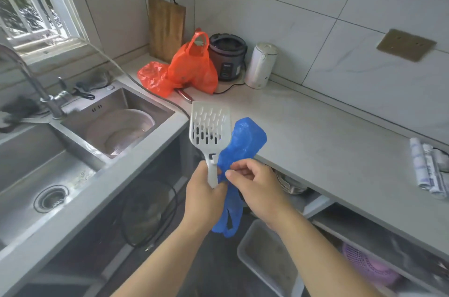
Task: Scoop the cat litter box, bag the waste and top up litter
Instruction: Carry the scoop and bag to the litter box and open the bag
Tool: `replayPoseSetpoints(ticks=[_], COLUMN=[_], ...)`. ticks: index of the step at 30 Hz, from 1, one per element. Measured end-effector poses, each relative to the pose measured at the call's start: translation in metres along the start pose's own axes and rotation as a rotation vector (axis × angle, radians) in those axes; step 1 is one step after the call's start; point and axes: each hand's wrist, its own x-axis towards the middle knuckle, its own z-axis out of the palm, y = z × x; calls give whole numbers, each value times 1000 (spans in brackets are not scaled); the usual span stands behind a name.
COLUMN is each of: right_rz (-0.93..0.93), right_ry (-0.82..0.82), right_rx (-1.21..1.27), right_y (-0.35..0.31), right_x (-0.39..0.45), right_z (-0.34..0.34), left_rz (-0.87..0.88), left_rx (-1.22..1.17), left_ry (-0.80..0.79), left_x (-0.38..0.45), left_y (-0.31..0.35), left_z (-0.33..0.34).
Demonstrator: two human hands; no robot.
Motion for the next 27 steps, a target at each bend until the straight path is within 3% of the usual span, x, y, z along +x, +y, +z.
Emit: replayPoseSetpoints(ticks=[6,18,27], right_rz=[91,172,311], right_ry=[-10,201,277], right_rx=[134,217,336], right_y=[47,164,192], right_x=[-55,-184,-216], right_z=[-44,-170,-174], left_rz=[138,88,-222], left_rx=[49,179,-6], left_ry=[-163,-478,-455], left_x=[-67,-214,-232], left_y=[9,-18,-48], left_z=[66,201,207])
